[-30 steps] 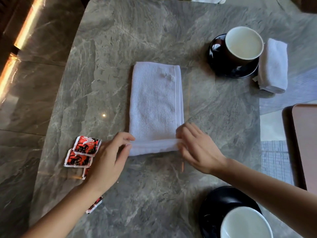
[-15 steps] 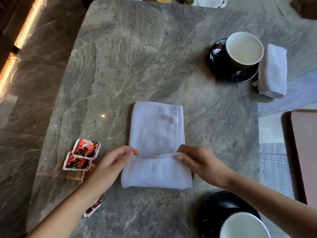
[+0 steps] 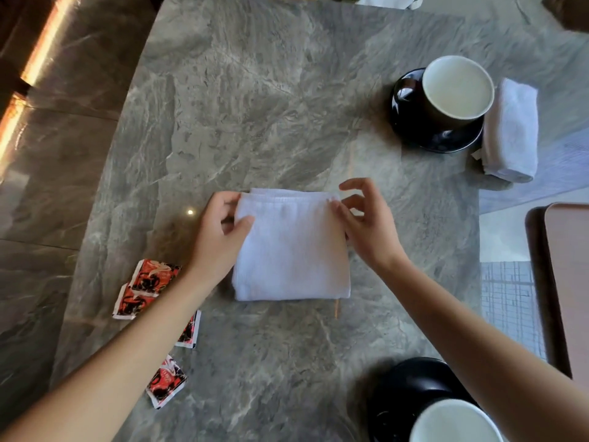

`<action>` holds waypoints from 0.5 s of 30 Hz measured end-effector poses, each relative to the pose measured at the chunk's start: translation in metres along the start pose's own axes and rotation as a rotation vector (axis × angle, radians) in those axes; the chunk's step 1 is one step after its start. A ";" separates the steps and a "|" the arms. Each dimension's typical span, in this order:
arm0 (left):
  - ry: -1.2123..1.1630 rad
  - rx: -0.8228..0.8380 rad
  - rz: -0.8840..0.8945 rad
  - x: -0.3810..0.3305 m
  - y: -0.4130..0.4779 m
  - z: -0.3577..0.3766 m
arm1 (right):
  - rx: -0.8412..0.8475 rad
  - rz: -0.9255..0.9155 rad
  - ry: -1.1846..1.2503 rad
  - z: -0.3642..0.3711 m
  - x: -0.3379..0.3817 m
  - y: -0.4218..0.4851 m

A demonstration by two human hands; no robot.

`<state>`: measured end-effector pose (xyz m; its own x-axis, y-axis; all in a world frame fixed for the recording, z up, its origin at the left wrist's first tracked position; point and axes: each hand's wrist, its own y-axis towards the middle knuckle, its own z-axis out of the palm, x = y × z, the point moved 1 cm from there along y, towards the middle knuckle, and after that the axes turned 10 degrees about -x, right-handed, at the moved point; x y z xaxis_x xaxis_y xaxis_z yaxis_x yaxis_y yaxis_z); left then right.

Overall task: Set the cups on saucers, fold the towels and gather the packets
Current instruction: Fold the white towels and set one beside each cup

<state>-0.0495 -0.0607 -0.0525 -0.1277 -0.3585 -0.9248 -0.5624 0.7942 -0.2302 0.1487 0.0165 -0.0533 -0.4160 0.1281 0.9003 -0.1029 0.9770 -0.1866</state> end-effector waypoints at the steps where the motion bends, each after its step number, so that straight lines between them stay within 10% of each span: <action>1: -0.006 -0.017 0.012 0.002 0.003 0.002 | -0.016 -0.001 -0.015 0.002 -0.002 0.001; 10: 0.086 -0.090 0.113 0.001 0.010 0.001 | -0.105 -0.112 -0.309 -0.002 0.002 0.001; 15: 0.752 0.136 0.713 0.004 -0.024 0.002 | 0.097 -0.674 -0.612 0.022 0.017 -0.039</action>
<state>-0.0346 -0.0797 -0.0513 -0.8955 0.0389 -0.4434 -0.0664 0.9734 0.2195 0.1261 -0.0232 -0.0392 -0.6438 -0.6040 0.4698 -0.5619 0.7899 0.2455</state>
